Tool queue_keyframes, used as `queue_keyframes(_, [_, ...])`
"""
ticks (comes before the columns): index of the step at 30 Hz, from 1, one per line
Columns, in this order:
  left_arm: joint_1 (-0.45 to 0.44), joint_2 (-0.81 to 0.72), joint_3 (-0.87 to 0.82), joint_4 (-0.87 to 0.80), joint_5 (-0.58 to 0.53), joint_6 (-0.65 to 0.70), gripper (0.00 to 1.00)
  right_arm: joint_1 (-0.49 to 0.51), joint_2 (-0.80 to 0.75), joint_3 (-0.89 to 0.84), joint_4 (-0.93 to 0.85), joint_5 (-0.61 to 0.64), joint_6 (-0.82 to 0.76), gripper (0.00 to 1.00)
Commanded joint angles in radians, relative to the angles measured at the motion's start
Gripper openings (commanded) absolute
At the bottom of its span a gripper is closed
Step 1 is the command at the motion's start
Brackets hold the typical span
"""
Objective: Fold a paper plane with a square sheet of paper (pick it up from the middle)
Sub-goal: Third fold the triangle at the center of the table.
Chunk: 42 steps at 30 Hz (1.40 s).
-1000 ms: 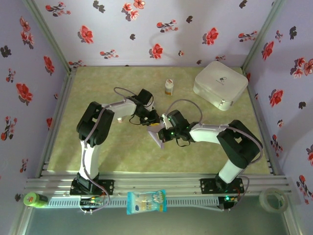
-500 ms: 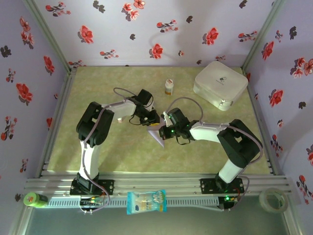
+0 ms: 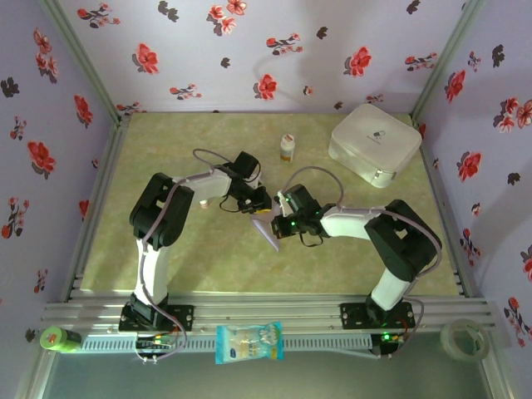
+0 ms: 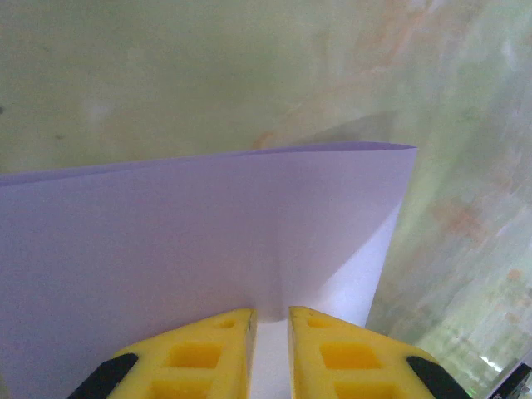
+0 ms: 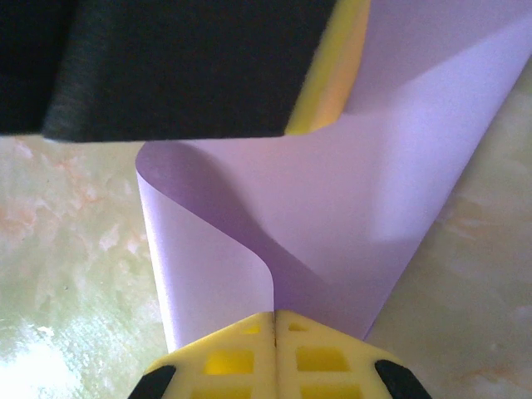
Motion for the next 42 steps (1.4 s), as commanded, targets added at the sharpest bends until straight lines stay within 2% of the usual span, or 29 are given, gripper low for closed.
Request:
queue_keyframes(1, [-0.006, -0.007, -0.018, -0.03, -0.04, -0.012, 0.19, -0.006, 0.022, 0.024, 0.006, 0.018, 0.012, 0.0])
queue_keyframes(42, [-0.006, -0.018, -0.038, -0.005, -0.042, -0.029, 0.17, -0.006, 0.016, 0.029, -0.06, 0.031, 0.014, 0.0])
